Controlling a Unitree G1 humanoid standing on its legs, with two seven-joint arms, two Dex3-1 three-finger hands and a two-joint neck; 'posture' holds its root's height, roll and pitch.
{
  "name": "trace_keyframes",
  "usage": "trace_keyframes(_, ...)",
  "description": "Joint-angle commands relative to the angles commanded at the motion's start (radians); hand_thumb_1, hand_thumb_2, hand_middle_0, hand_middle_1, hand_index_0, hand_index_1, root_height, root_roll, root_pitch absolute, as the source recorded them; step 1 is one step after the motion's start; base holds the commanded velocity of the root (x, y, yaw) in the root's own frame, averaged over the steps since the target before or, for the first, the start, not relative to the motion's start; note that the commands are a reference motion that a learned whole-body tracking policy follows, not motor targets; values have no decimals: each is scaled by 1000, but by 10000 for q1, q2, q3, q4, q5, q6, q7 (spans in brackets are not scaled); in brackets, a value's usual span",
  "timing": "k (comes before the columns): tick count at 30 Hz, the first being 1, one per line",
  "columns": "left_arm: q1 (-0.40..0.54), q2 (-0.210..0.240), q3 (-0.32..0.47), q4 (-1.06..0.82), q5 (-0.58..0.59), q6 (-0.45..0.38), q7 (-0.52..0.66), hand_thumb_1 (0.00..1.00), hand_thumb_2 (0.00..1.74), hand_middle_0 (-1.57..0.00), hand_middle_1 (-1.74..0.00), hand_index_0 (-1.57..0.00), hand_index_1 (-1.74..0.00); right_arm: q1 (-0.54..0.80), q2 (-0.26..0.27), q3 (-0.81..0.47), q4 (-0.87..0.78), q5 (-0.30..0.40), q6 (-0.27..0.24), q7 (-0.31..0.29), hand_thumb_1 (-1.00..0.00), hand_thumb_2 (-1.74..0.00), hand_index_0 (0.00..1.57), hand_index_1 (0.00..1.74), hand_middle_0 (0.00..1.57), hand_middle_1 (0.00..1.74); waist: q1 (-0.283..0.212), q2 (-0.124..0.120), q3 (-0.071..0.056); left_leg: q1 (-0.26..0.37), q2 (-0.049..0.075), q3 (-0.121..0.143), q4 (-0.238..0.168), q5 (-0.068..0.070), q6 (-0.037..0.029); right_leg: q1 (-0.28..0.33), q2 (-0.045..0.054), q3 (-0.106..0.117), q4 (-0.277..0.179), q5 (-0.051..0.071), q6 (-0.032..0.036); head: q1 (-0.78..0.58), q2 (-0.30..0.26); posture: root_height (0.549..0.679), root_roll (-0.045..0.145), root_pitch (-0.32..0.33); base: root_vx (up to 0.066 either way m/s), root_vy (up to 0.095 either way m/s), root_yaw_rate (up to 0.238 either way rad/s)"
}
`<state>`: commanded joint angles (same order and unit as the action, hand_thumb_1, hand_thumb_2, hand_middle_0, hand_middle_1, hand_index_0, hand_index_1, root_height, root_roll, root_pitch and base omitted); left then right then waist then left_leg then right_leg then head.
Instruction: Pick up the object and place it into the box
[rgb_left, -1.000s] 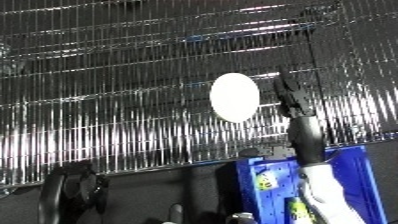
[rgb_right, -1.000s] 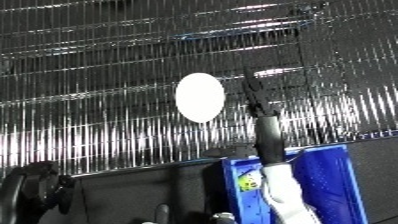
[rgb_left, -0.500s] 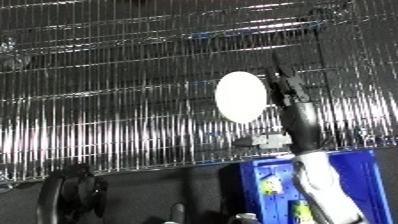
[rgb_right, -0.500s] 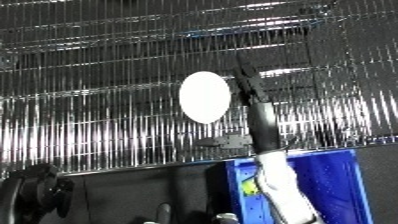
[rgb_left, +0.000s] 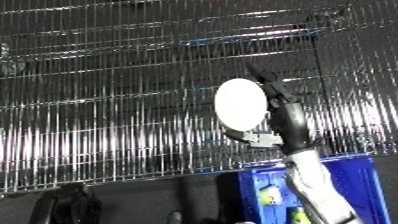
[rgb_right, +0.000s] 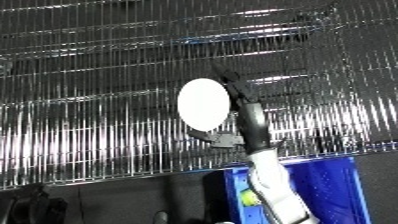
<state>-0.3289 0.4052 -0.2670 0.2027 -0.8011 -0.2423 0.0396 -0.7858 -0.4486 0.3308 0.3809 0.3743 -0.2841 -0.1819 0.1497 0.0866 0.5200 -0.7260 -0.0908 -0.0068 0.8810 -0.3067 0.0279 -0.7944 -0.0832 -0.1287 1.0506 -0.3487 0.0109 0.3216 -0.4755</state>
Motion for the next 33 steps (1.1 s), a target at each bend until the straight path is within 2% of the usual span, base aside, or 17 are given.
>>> trace_keyframes(7,9,24,-59,-32,-18,-48,57,1000,1740,-1570,-1740,-1570,-1740,-85,-74,-42,154,6,-64,75,-900,-1566,1413,1566,1413,1566,-13,4,0,-53,22,-8,-17,37,-14,-29,54,-5,-46,32,-14,69,70,600,54,147,-18,-8,-2)
trace_keyframes(13,65,15,-23,-22,-5,-115,-17,1000,1740,-1570,-1740,-1570,-1740,25,-82,-86,59,-77,-18,-151,-900,-1566,1413,1566,1413,1566,-73,-40,0,134,83,-22,-257,114,-30,144,90,22,-252,92,-5,0,176,604,52,145,-20,-9,-35)
trace_keyframes(21,239,-12,183,-37,205,-203,-114,1000,1740,-1570,-1740,-1570,-1740,886,24,-429,-1045,-406,-315,-537,-900,-1566,1413,1566,1413,1566,-409,-192,0,864,191,-7,-834,198,-81,799,155,196,-839,249,76,-493,345,613,54,122,-9,-4,-116)
trace_keyframes(24,405,-4,335,-95,286,-230,-160,1000,1740,-1570,-1740,-1570,-1740,1458,114,-706,-1736,-569,-431,-586,-900,-1566,1413,1566,1413,1566,-602,-242,0,1120,242,57,-972,189,-114,1030,157,282,-1028,312,125,-778,521,615,55,110,8,11,-177)
trace_keyframes(27,529,-7,495,-164,333,-256,-170,1000,1740,-1570,-1740,-1570,-1740,1995,186,-913,-2487,-862,-452,-709,-900,-1566,1413,1566,1413,1566,-801,-283,0,1262,294,146,-1091,188,-115,1114,176,379,-1141,366,167,-925,519,617,55,107,-22,9,-181)
trace_keyframes(33,845,-108,791,-289,523,-370,-184,1000,1740,-1570,-1740,-1570,-1740,3235,306,-1285,-3408,-1173,-928,-760,-900,-1566,1413,1566,1413,1566,-1230,-369,0,1377,457,295,-1130,131,-108,1150,305,642,-1230,428,228,-1170,870,618,52,103,-48,9,-213)
